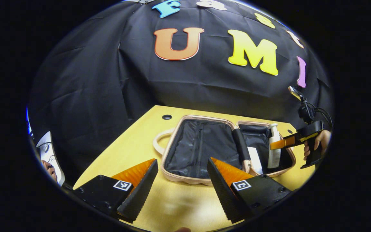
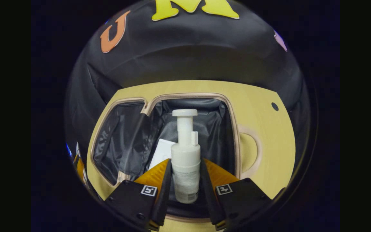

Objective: First open the suitcase, pack the skin care products into it, and then close the suitcase.

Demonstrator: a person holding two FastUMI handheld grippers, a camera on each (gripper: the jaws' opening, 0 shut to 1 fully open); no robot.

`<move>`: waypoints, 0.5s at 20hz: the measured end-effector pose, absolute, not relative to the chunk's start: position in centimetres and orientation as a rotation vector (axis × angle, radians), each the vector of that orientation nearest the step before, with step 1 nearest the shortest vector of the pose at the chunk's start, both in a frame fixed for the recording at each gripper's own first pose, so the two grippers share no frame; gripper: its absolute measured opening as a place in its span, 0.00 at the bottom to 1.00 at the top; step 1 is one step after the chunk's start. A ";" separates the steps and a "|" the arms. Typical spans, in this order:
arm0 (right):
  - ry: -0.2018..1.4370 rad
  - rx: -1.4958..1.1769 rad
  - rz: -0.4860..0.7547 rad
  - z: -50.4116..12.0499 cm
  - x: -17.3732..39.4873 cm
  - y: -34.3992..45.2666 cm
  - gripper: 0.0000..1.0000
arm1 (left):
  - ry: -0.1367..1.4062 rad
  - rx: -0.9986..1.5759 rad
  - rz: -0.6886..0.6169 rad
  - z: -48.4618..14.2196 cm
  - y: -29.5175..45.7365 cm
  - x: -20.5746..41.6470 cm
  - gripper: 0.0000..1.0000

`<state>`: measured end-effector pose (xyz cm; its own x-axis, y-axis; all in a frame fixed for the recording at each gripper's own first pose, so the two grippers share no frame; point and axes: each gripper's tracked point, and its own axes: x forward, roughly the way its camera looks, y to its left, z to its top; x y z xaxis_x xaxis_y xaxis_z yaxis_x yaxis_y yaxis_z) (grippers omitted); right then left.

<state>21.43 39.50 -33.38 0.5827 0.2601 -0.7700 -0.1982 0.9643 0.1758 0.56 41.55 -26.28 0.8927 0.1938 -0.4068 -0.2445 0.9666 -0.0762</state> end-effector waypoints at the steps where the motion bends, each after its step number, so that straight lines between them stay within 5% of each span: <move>1: 0.930 0.069 0.255 -34.0 21.6 39.6 0.49 | 0.397 -0.127 0.239 -26.1 42.8 1.0 0.97; 10: 1.025 0.079 0.175 -36.8 21.3 39.4 0.49 | 0.285 -0.278 0.317 -24.3 51.3 6.3 0.96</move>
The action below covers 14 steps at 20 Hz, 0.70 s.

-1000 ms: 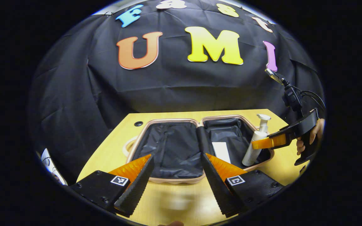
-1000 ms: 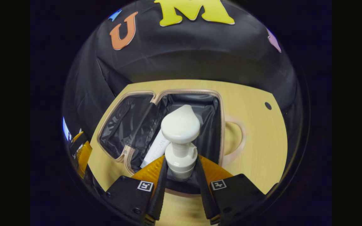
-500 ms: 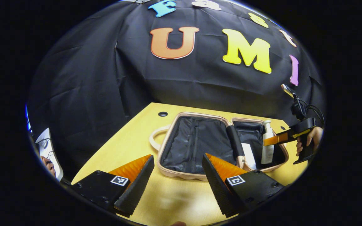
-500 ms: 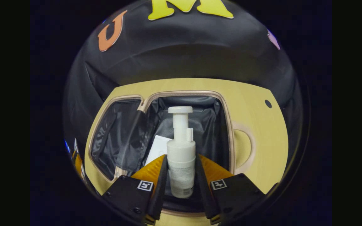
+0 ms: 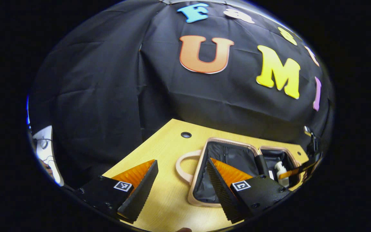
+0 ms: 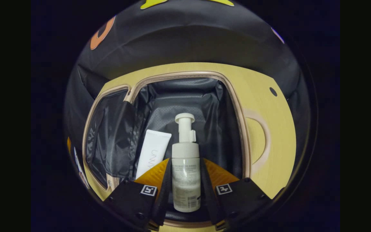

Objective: First open the suitcase, pack the skin care products into it, and then close the suitcase.

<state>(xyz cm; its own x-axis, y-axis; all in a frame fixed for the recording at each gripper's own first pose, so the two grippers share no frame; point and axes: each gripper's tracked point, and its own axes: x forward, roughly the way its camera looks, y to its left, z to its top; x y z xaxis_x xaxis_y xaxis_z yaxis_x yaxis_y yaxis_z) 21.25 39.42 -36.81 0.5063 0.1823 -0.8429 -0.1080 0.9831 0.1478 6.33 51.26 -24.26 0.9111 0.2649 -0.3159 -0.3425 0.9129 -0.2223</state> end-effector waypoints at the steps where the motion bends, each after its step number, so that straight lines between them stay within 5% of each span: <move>1: 1.024 0.079 0.173 -36.6 21.3 39.4 0.49 | 0.276 -0.326 0.313 -24.3 51.8 7.2 0.96; 5: 0.998 0.104 0.184 -35.6 21.5 39.8 0.57 | 0.280 -0.608 0.247 -27.0 52.5 10.6 0.97; 6: 0.972 0.131 0.195 -34.9 21.6 40.2 0.70 | 0.300 -0.694 0.226 -28.1 52.2 11.2 0.97; 8: 0.928 0.166 0.210 -33.1 21.6 40.1 0.78 | 0.367 -0.833 0.216 -31.5 52.0 11.8 0.97; 14: 0.810 0.155 0.321 -25.4 17.4 37.7 0.80 | 0.435 -1.056 0.207 -36.1 52.5 12.6 0.96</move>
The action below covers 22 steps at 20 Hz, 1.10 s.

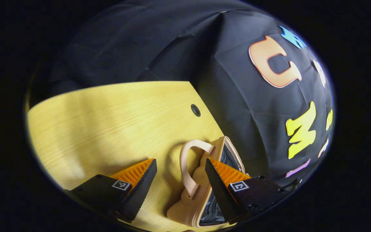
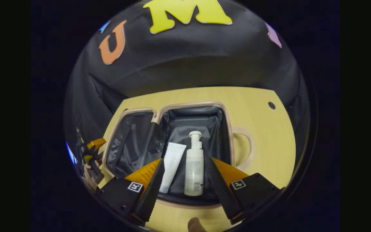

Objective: First open the suitcase, pack the skin care products into it, and then close the suitcase.

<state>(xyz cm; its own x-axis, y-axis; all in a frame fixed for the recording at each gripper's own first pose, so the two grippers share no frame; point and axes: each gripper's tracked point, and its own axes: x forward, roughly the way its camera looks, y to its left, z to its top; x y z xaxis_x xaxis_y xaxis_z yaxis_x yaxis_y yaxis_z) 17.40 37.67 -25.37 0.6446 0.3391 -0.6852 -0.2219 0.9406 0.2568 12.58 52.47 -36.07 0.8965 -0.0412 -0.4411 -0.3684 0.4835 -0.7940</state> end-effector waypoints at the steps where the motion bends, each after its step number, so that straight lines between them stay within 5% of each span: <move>1: 0.782 0.152 0.326 -23.8 16.5 36.8 0.80 | 0.431 -1.060 0.209 -36.6 52.6 12.9 0.96; 6: 0.650 0.144 0.298 -16.8 12.4 32.0 0.77 | 0.458 -1.111 0.182 -37.3 51.4 14.0 0.63; 7: 0.621 0.146 0.294 -15.4 11.9 31.4 0.80 | 0.466 -1.129 0.189 -37.5 51.3 13.8 0.71; 8: 0.592 0.146 0.286 -14.3 11.4 30.6 0.80 | 0.460 -1.156 0.193 -37.5 51.1 14.0 0.31; 11: 0.514 0.131 0.229 -11.2 10.1 27.6 0.81 | 0.441 -1.177 0.171 -36.6 50.6 14.2 0.08; 16: 0.379 0.046 0.141 -6.8 7.6 20.9 0.80 | 0.456 -0.987 0.277 -34.4 51.0 13.8 0.03; 22: 0.223 0.038 0.140 -2.8 6.1 15.3 0.80 | 0.341 -0.716 0.331 -23.2 49.4 13.6 0.03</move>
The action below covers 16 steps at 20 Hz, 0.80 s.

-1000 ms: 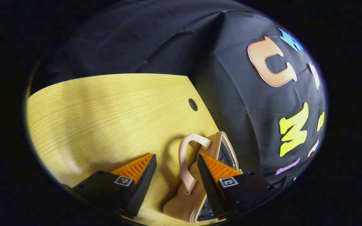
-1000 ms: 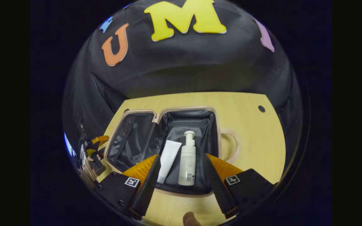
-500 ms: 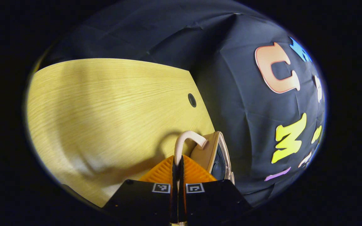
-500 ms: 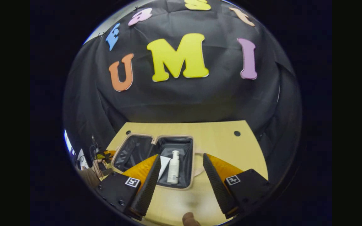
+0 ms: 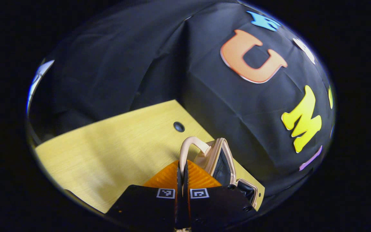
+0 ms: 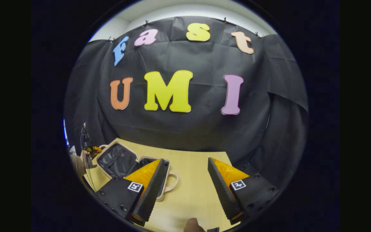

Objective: First open the suitcase, pack the skin care products into it, and then close the suitcase.

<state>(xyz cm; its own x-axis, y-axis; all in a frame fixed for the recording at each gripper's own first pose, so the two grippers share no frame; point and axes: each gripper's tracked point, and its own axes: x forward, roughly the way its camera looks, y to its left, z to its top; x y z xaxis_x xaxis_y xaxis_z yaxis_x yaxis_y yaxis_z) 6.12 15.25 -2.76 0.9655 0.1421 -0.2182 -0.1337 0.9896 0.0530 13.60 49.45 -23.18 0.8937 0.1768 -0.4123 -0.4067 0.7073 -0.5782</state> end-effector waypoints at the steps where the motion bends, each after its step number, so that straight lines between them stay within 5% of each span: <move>1: 0.202 0.047 0.144 -2.3 6.0 14.4 0.80 | 0.317 -0.661 0.321 -20.9 48.4 13.6 0.03; 7: 0.158 0.073 0.193 -2.3 4.8 10.7 0.81 | 0.185 -0.351 0.280 -10.9 39.4 13.1 0.03; 16: 0.164 0.064 0.260 -3.5 3.8 5.8 0.80 | 0.143 -0.256 0.246 -8.2 25.2 12.7 0.03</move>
